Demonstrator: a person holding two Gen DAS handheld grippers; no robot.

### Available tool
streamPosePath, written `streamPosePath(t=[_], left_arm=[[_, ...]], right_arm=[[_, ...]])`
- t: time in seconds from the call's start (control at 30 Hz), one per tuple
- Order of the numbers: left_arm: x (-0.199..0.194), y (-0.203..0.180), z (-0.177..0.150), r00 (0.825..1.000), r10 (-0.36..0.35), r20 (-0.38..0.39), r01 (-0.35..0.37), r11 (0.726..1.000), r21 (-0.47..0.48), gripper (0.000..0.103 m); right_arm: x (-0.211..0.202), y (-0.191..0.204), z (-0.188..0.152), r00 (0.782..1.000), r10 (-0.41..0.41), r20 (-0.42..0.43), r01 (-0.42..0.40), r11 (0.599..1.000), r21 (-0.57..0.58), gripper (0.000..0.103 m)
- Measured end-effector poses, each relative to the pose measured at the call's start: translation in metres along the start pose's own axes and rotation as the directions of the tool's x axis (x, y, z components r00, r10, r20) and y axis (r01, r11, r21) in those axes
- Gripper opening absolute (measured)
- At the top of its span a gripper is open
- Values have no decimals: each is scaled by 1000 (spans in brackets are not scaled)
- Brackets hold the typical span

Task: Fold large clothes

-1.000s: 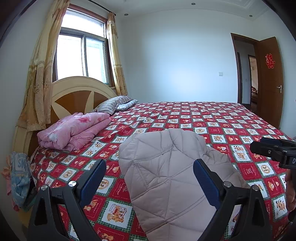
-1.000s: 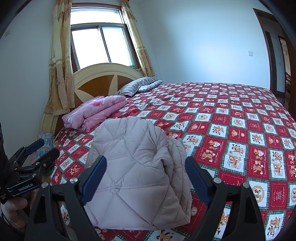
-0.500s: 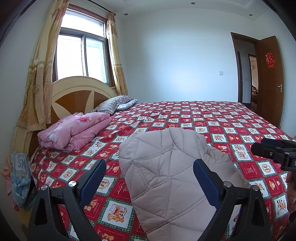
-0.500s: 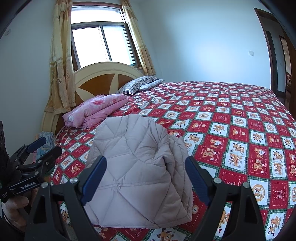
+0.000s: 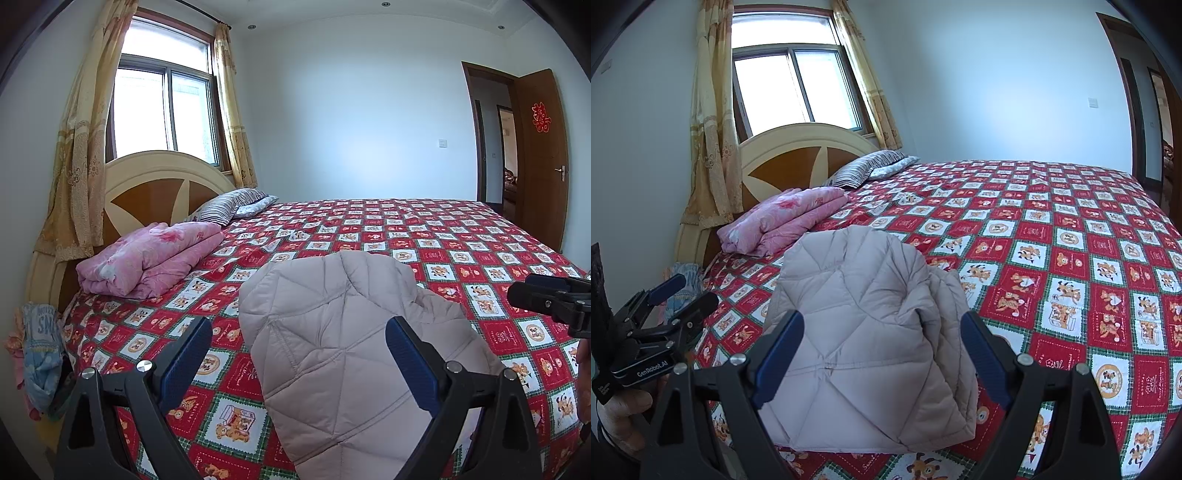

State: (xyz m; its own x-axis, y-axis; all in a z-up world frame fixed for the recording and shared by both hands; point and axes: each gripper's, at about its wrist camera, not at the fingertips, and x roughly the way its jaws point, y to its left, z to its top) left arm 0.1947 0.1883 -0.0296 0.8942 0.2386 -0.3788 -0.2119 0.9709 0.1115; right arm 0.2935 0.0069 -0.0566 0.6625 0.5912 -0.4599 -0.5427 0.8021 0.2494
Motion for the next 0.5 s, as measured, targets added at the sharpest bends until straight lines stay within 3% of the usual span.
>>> streamPosePath(t=[0.5], left_arm=[[1,-1,2,1000,8,5,-8,1000,3,95]], right_arm=[[2,0,-4,1000,4,-12,-4,1000,-2,89]])
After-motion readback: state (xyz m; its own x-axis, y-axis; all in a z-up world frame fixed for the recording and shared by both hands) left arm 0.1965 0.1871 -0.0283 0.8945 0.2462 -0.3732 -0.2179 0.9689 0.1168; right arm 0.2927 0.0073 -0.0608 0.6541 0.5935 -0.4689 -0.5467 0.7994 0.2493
